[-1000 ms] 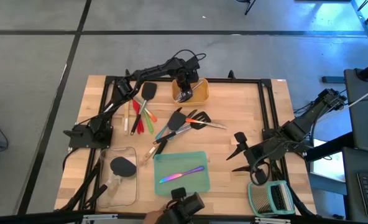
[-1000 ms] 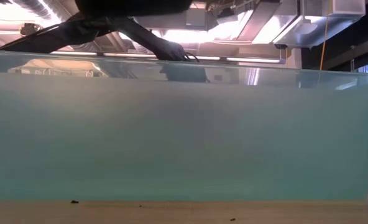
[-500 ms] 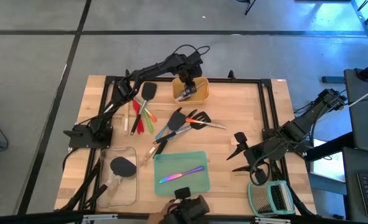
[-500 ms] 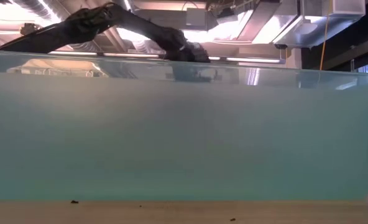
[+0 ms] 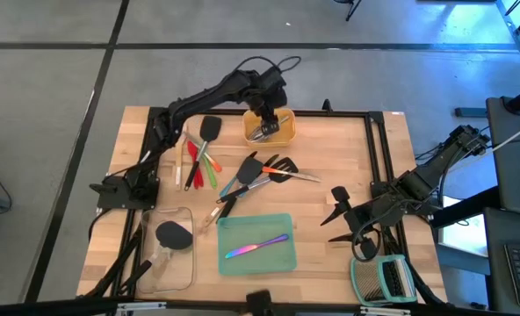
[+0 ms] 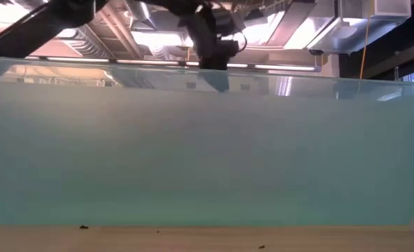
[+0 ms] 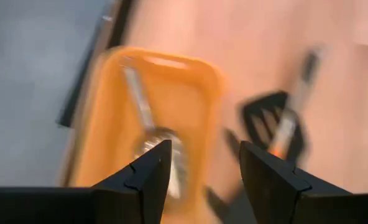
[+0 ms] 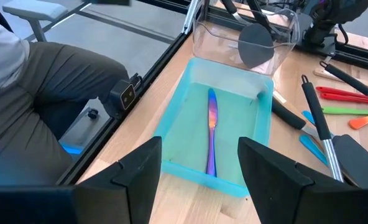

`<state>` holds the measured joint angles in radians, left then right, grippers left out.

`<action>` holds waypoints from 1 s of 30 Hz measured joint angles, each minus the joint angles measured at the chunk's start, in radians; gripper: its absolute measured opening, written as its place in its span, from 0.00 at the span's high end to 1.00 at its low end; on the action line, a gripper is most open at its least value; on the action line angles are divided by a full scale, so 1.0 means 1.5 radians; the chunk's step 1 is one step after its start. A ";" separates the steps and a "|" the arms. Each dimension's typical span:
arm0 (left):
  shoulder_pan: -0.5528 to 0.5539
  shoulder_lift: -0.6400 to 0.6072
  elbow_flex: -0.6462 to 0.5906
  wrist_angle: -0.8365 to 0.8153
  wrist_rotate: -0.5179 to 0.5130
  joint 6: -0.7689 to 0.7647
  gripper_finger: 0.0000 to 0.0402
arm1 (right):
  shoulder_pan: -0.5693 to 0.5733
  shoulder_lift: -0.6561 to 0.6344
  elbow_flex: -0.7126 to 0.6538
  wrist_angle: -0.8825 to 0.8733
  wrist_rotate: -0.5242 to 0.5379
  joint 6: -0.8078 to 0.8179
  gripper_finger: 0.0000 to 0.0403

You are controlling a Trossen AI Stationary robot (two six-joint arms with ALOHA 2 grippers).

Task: Pick & Place Kitchen Items
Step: Put the orange table knife into the green bin

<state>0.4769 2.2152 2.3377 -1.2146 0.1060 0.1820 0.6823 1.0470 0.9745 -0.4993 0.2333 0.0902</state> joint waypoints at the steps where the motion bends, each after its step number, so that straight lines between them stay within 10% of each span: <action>1: -0.009 -0.003 0.000 -0.017 0.011 -0.007 0.55 | 0.000 0.000 0.000 0.000 0.000 0.000 0.46; 18: -0.248 -0.009 -0.017 -0.183 0.025 -0.100 0.58 | 0.000 0.000 0.000 0.013 0.002 0.012 0.46; 30: -0.434 -0.009 -0.017 -0.164 -0.191 -0.195 0.71 | 0.000 0.000 0.000 0.006 0.000 0.035 0.46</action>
<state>-0.1748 2.2024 2.3127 -1.4605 -0.1805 -0.1111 0.6827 1.0470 0.9745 -0.4904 0.2327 0.1429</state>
